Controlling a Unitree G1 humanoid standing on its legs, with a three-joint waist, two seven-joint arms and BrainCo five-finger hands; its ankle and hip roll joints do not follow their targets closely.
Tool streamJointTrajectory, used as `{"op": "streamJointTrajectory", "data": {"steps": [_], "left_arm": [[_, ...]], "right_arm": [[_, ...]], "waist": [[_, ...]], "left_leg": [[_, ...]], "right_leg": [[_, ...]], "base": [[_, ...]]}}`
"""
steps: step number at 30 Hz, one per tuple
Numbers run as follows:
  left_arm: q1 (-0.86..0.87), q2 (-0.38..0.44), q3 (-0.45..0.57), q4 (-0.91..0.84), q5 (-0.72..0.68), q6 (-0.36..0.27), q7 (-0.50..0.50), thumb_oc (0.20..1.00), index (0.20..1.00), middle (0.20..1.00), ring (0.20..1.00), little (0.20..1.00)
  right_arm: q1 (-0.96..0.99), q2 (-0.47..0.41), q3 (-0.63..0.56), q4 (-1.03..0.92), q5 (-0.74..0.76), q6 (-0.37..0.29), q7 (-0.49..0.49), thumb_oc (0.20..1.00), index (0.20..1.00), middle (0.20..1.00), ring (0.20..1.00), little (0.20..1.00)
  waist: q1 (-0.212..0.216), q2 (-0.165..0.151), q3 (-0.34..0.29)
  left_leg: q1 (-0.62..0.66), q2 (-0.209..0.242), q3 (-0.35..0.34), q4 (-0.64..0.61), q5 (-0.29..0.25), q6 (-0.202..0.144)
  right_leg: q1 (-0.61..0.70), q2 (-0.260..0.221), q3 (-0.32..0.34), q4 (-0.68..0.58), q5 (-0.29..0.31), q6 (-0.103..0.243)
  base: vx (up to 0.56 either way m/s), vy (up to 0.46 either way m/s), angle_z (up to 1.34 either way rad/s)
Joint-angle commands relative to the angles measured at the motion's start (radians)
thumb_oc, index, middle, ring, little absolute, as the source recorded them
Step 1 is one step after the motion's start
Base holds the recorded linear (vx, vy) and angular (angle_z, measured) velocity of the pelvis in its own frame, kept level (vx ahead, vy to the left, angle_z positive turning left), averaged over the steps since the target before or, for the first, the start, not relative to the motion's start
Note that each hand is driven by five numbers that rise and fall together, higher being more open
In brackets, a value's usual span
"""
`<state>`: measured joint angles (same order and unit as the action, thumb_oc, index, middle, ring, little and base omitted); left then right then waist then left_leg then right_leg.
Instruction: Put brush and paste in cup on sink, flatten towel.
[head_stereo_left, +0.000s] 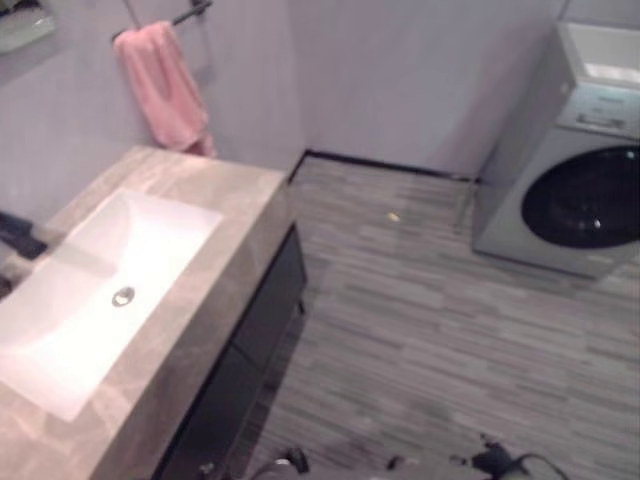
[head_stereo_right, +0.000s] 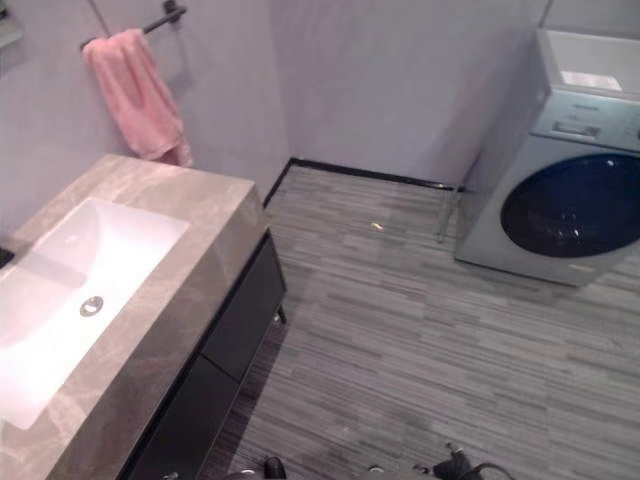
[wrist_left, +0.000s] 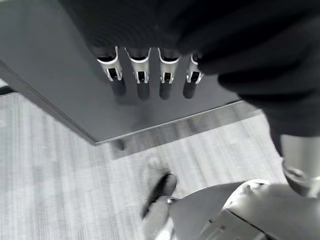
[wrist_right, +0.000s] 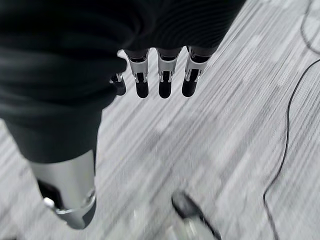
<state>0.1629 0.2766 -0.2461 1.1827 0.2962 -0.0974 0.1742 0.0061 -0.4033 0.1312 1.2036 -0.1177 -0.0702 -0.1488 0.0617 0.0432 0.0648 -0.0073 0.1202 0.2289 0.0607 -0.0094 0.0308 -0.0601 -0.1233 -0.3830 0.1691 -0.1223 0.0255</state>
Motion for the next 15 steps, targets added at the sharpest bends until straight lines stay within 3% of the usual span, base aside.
{"op": "streamJointTrajectory", "data": {"steps": [1, 3, 4, 5, 6, 9, 10, 15], "left_arm": [[-0.045, 0.026, 0.054, 0.007, -0.03, 0.01, 0.041, 1.0, 1.0, 1.0, 1.0, 1.0], [-0.058, 0.028, 0.058, 0.009, -0.046, 0.013, 0.046, 1.0, 1.0, 1.0, 1.0, 1.0], [-0.084, 0.023, 0.05, 0.027, -0.053, 0.012, 0.051, 1.0, 1.0, 1.0, 1.0, 1.0], [-0.085, 0.023, 0.05, 0.027, -0.053, 0.012, 0.051, 1.0, 1.0, 1.0, 1.0, 1.0], [-0.101, 0.019, 0.047, 0.045, -0.061, 0.015, 0.049, 1.0, 1.0, 1.0, 1.0, 1.0], [-0.11, 0.013, 0.033, 0.052, -0.055, 0.017, 0.043, 1.0, 1.0, 1.0, 1.0, 1.0], [-0.124, 0.009, 0.019, 0.054, -0.048, 0.017, 0.037, 1.0, 1.0, 1.0, 1.0, 1.0], [-0.113, 0.01, 0.034, 0.072, -0.045, 0.018, 0.038, 1.0, 1.0, 1.0, 1.0, 1.0]], "right_arm": [[-0.049, -0.031, 0.03, 0.023, 0.004, -0.012, -0.013, 1.0, 1.0, 1.0, 1.0, 1.0], [-0.051, -0.042, 0.034, 0.024, 0.01, -0.013, -0.014, 1.0, 1.0, 1.0, 1.0, 1.0], [-0.068, -0.051, 0.035, 0.041, 0.016, -0.016, -0.017, 1.0, 1.0, 1.0, 1.0, 1.0], [-0.069, -0.05, 0.035, 0.041, 0.016, -0.016, -0.017, 1.0, 1.0, 1.0, 1.0, 1.0], [-0.07, -0.052, 0.033, 0.052, 0.019, -0.016, -0.018, 1.0, 1.0, 1.0, 1.0, 1.0], [-0.066, -0.048, 0.031, 0.06, 0.017, -0.012, -0.019, 1.0, 1.0, 1.0, 1.0, 1.0], [-0.065, -0.044, 0.025, 0.057, 0.023, -0.012, -0.025, 1.0, 1.0, 1.0, 1.0, 1.0], [-0.075, -0.016, 0.033, 0.052, 0.025, -0.013, -0.022, 1.0, 1.0, 1.0, 1.0, 1.0]], "waist": [[0.006, -0.032, 0.017], [0.017, -0.048, 0.021], [0.033, -0.065, 0.026], [0.032, -0.065, 0.024], [0.038, -0.078, 0.022], [0.03, -0.076, 0.011], [0.028, -0.08, 0.009], [0.036, -0.074, -0.007]], "left_leg": [[-0.005, -0.104, -0.05, -0.046, -0.083, 0.013], [-0.02, -0.104, -0.121, -0.031, -0.073, -0.003], [-0.052, -0.137, -0.249, -0.002, -0.059, -0.011], [-0.055, -0.138, -0.251, -0.002, -0.058, -0.011], [-0.067, -0.157, -0.324, -0.004, -0.052, -0.02], [-0.061, -0.172, -0.349, -0.059, -0.022, -0.017], [-0.096, -0.21, -0.375, -0.066, 0.004, -0.021], [-0.047, -0.202, -0.361, -0.117, -0.006, 0.004]], "right_leg": [[0.042, 0.002, 0.04, -0.111, 0.041, 0.075], [0.051, 0.028, 0.061, -0.146, 0.043, 0.06], [0.049, 0.045, 0.079, -0.181, 0.06, 0.045], [0.048, 0.044, 0.078, -0.182, 0.061, 0.045], [0.053, 0.055, 0.085, -0.197, 0.069, 0.043], [0.061, 0.058, 0.066, -0.215, 0.076, 0.046], [0.066, 0.058, 0.056, -0.223, 0.088, 0.052], [0.075, 0.064, 0.085, -0.201, 0.081, 0.061]], "base": [[0.0, -0.47, -0.31], [-0.02, -0.295, -0.37], [-0.04, -0.27, -0.19], [-0.03, -0.289, -0.36], [0.02, -0.145, -0.55], [0.01, -0.057, -0.3], [0.0, 0.02, 0.16], [0.07, 0.076, -0.02]]}}
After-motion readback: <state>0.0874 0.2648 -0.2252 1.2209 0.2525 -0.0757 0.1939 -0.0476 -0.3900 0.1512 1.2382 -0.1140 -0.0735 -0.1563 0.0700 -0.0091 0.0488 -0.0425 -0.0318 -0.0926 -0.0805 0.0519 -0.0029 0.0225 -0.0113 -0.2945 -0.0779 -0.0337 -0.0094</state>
